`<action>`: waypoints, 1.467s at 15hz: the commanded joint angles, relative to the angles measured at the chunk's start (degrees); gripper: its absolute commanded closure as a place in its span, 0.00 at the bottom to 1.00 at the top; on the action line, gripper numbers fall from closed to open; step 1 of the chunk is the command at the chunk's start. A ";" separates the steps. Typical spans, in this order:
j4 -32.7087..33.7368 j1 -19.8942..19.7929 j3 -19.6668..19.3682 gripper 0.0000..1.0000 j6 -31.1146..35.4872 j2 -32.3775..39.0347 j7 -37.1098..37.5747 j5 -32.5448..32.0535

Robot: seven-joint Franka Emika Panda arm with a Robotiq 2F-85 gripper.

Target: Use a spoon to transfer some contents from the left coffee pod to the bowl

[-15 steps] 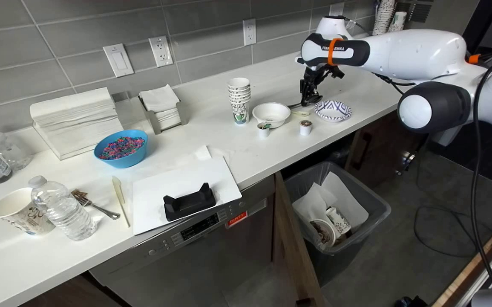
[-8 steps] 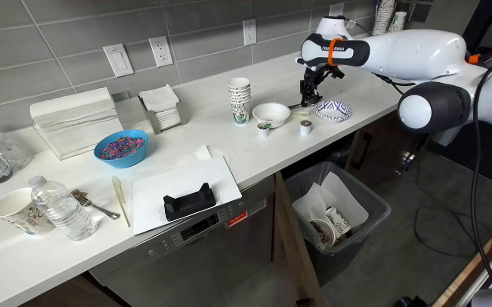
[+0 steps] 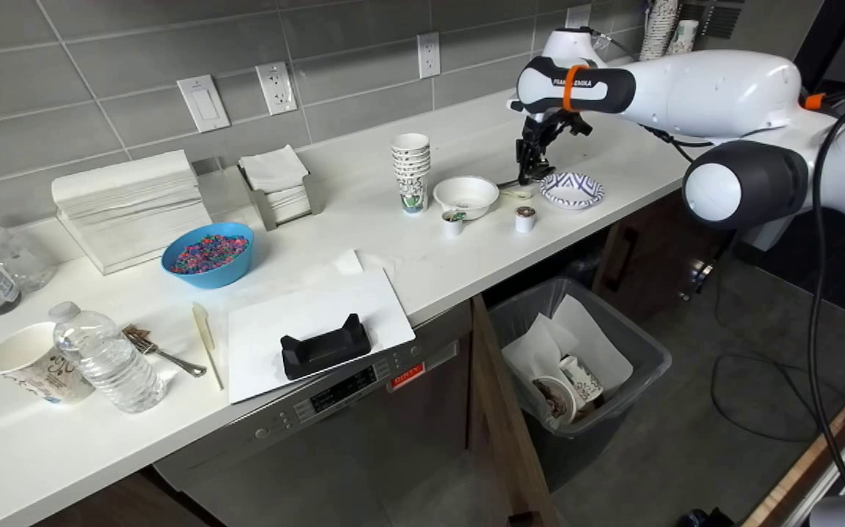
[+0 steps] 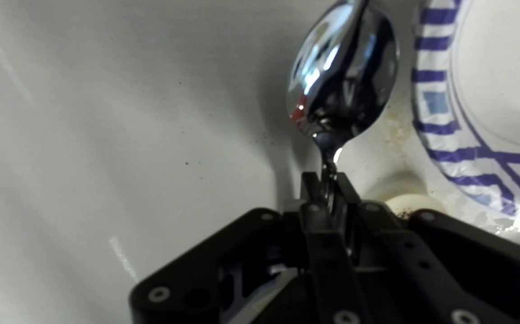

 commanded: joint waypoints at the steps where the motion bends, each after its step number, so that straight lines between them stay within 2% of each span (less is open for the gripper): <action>1: 3.35 0.16 -0.36 0.57 -2.59 1.51 1.16 -0.53; 6: 3.96 0.34 -0.26 0.20 -0.80 1.33 1.20 -0.43; 7: 3.09 0.71 -0.54 0.12 -2.34 0.55 0.43 -0.99; 9: 3.55 1.71 -0.46 0.01 -1.60 -0.18 2.17 -0.72; 10: 3.77 2.14 -0.28 0.00 -1.21 -0.59 3.83 -0.26; 11: 9.88 2.07 1.45 0.00 -3.04 2.21 7.35 -1.99; 12: 10.70 2.57 1.75 0.00 -2.83 2.05 9.97 -1.86; 14: 6.05 3.67 2.05 0.00 2.79 -1.45 17.49 -1.79; 20: 6.87 5.74 0.44 0.00 10.02 -3.73 36.95 -5.07; 22: 6.49 6.34 -0.62 0.00 10.55 -4.85 43.29 -7.00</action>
